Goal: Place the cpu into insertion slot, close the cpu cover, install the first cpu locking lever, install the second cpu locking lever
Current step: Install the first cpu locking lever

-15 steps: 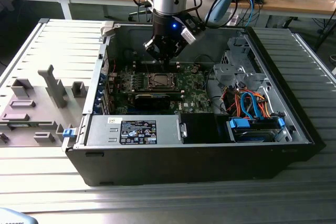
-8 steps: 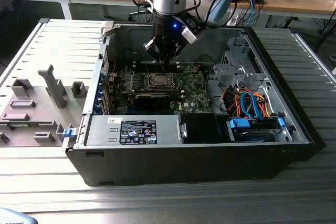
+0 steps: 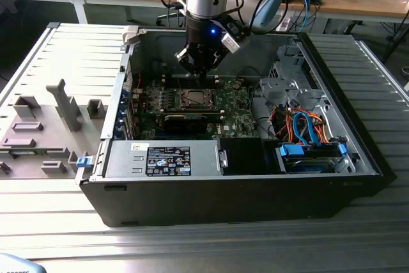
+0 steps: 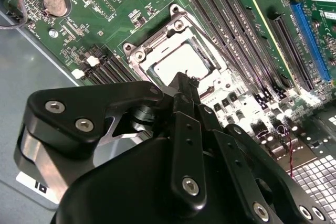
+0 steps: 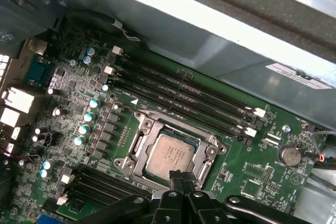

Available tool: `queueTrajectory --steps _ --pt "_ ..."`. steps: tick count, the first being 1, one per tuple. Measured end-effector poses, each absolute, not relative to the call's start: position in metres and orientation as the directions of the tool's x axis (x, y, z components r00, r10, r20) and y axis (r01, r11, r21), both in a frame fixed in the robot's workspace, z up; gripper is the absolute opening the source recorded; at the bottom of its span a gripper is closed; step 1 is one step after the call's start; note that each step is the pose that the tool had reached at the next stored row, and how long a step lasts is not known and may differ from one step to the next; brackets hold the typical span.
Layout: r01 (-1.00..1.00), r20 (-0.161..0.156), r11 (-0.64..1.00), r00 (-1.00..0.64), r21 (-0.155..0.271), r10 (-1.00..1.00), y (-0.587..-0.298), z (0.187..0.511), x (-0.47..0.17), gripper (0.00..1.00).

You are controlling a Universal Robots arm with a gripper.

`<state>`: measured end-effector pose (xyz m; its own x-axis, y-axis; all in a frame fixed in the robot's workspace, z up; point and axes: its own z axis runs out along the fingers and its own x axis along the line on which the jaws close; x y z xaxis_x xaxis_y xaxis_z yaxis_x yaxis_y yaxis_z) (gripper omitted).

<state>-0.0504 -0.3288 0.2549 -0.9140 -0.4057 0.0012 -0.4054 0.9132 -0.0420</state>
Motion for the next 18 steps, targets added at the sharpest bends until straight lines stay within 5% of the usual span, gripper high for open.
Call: queueTrajectory --steps 18 --pt "-0.426 0.001 0.904 -0.905 -0.042 -0.426 -0.3288 0.2549 -0.0504 0.11"
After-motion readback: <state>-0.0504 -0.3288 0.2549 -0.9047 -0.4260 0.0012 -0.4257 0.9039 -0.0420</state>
